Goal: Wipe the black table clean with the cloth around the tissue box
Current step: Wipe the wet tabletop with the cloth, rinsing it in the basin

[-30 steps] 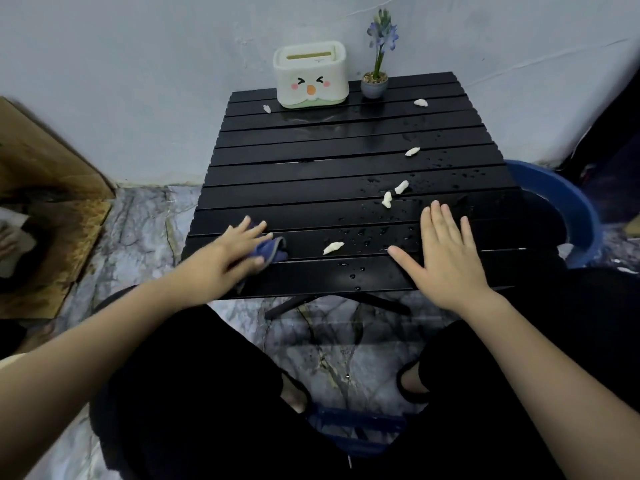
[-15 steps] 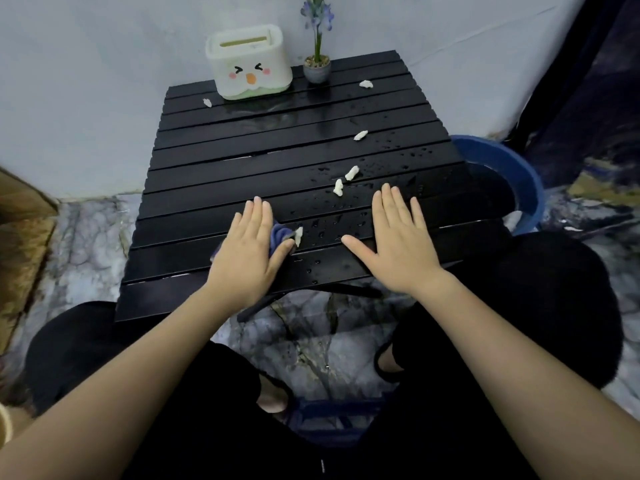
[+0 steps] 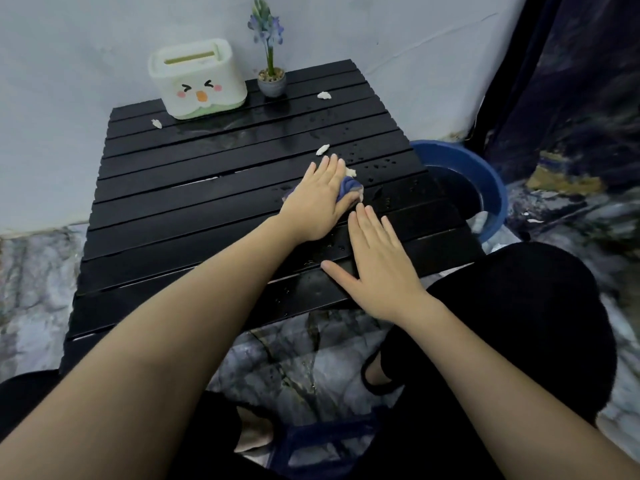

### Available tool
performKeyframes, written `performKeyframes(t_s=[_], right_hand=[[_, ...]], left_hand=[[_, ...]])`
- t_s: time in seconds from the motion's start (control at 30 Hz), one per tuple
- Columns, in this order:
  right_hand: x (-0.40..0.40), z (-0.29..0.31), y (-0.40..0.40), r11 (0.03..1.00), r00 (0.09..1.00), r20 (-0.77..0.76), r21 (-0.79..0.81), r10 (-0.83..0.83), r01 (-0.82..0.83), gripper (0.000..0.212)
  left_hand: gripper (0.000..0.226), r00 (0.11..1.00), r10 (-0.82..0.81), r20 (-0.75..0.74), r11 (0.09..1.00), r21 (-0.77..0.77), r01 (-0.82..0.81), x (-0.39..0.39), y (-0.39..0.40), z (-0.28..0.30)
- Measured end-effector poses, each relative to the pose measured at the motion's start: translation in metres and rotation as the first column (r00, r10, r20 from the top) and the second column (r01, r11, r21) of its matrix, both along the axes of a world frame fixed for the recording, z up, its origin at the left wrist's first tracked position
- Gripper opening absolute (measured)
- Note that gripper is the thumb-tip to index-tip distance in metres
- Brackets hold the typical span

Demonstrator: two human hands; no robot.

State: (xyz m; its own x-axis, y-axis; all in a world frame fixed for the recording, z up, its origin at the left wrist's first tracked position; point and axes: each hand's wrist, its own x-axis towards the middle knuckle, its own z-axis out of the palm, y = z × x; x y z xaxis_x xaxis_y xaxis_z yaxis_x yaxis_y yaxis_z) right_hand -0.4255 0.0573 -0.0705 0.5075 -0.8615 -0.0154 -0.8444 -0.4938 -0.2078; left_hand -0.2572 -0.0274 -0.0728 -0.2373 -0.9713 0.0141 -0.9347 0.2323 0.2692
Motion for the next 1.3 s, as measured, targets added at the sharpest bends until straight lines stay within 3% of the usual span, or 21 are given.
performKeyframes(t_s=[0.1, 0.17, 0.23, 0.33, 0.5, 0.6, 0.67, 0.87, 1.0, 1.3], right_hand=[[-0.022, 0.006, -0.002, 0.997, 0.996, 0.049, -0.022, -0.075, 0.076, 0.094], [-0.040, 0.011, -0.008, 0.988, 0.987, 0.072, -0.060, -0.141, 0.145, 0.097], [-0.057, 0.015, -0.012, 0.975, 0.975, 0.082, -0.065, -0.207, 0.212, 0.100], [-0.077, 0.012, -0.011, 0.953, 0.949, 0.096, -0.021, -0.299, 0.302, 0.105], [-0.106, 0.002, -0.005, 0.905, 0.896, 0.122, 0.063, -0.426, 0.422, 0.125], [-0.113, -0.002, -0.004, 0.914, 0.901, 0.153, 0.100, -0.406, 0.394, 0.128], [-0.118, -0.004, -0.003, 0.925, 0.904, 0.206, 0.139, -0.375, 0.353, 0.130], [-0.134, -0.005, -0.007, 0.892, 0.848, 0.338, 0.345, -0.409, 0.293, 0.141], [-0.130, -0.006, -0.007, 0.891, 0.841, 0.348, 0.345, -0.413, 0.295, 0.142], [-0.129, -0.008, -0.010, 0.898, 0.846, 0.352, 0.335, -0.400, 0.285, 0.139]], left_hand=[[0.059, 0.969, 0.022, -0.247, 1.000, 0.003, -0.022, -0.002, -0.004, 0.005], [0.051, 0.897, 0.136, -0.422, 0.991, 0.054, -0.125, 0.004, 0.003, 0.009], [0.047, 0.831, 0.225, -0.509, 0.973, 0.074, -0.218, 0.018, 0.014, 0.016], [0.045, 0.785, 0.228, -0.577, 0.965, 0.025, -0.261, 0.055, 0.049, 0.030], [0.061, 0.930, 0.150, -0.336, 0.988, 0.020, -0.152, 0.127, 0.147, 0.032], [0.068, 0.967, 0.102, -0.234, 0.991, 0.109, -0.078, 0.138, 0.183, 0.021], [0.073, 0.991, 0.050, -0.122, 0.996, 0.084, -0.040, 0.128, 0.189, 0.016], [0.071, 0.990, -0.142, 0.013, 0.989, 0.039, 0.141, 0.055, 0.165, 0.012], [0.073, 0.976, -0.206, 0.076, 0.979, 0.020, 0.205, -0.003, 0.130, 0.011], [0.067, 0.951, -0.305, 0.041, 0.952, 0.013, 0.305, -0.095, 0.025, 0.009]])
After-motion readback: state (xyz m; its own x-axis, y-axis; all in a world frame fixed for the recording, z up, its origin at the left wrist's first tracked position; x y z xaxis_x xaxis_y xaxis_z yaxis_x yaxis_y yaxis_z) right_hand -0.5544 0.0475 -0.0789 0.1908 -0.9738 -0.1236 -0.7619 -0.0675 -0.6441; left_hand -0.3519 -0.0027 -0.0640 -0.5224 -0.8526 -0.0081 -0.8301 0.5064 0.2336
